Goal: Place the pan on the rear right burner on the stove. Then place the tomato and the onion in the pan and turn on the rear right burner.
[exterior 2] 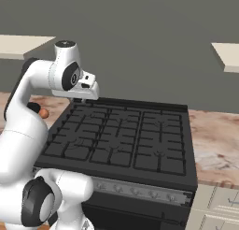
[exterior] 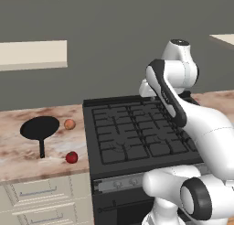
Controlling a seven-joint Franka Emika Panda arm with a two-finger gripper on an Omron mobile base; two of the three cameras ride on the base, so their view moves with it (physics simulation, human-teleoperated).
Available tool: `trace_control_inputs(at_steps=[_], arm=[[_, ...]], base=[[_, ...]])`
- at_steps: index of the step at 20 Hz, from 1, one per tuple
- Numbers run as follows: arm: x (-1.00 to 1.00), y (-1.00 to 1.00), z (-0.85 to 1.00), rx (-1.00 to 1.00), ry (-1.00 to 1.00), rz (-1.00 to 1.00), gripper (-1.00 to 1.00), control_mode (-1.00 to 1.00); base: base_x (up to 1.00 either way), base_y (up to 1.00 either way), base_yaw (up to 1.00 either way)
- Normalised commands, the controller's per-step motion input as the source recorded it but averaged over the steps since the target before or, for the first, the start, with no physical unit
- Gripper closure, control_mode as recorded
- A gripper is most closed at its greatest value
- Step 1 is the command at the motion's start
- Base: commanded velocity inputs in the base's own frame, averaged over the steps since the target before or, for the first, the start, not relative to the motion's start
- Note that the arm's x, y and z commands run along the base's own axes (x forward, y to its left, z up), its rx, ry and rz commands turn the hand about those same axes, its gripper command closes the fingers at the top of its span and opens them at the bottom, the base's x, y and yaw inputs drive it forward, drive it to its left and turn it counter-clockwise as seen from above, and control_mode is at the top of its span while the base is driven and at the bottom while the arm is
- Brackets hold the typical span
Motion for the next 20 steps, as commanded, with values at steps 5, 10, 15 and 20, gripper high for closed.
trace_control_inputs(at_steps=[5, 10, 15, 20], arm=[[0.0, 0.18, 0.0, 0.0, 0.01, 0.0, -1.0, -1.0], [0.0, 0.36, 0.0, 0.0, 0.03, 0.0, -1.0, -1.0], [0.0, 0.48, 0.0, 0.0, 0.06, 0.0, -1.0, -1.0], [0.0, 0.4, 0.0, 0.0, -0.01, 0.0, -1.0, -1.0]], base=[[0.0, 0.0, 0.0], [0.0, 0.0, 0.0], [0.0, 0.0, 0.0], [0.0, 0.0, 0.0]])
